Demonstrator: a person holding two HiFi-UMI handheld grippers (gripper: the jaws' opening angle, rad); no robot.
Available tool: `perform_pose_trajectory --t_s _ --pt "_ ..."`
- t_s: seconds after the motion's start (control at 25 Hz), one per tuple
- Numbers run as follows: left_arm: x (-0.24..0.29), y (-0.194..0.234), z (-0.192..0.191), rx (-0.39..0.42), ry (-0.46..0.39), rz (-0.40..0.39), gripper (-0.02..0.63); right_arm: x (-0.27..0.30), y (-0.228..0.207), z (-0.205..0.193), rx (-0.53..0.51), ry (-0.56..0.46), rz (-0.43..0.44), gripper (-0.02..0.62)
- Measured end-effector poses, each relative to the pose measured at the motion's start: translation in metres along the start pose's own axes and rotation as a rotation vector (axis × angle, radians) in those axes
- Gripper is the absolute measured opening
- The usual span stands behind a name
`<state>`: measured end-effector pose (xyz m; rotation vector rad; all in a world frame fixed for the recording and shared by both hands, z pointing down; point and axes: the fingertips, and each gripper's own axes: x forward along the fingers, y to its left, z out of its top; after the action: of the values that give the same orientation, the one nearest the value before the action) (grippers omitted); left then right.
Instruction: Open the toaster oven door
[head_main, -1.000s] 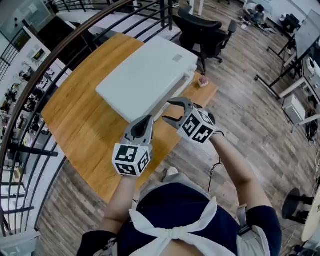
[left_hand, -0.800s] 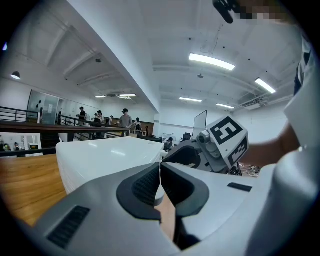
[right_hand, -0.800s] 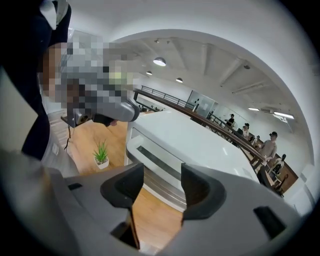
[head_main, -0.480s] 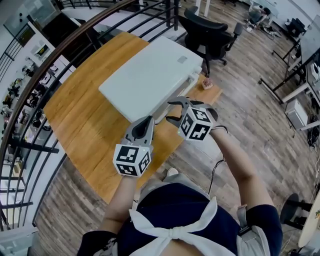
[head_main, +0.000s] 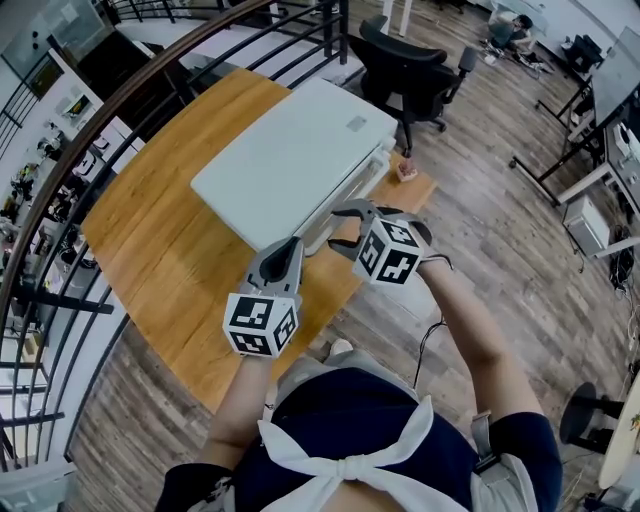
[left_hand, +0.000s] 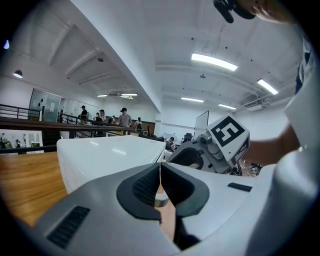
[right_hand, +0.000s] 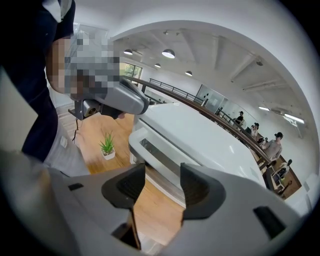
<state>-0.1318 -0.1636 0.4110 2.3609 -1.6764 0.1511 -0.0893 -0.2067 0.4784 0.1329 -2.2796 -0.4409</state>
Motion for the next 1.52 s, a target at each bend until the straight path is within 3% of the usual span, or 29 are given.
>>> perform_pose_trajectory --t_s 0.44,1.52 --pt "0.001 -0.001 -0.002 -0.002 0.005 -0.007 0.025 -0.006 0.008 -0.003 0.08 -0.034 0.05 0.273" --pt "0.003 -0.01 -0.02 0.037 0.063 -0.016 0.025 -0.025 0.031 -0.029 0.229 -0.066 0.089 0.259"
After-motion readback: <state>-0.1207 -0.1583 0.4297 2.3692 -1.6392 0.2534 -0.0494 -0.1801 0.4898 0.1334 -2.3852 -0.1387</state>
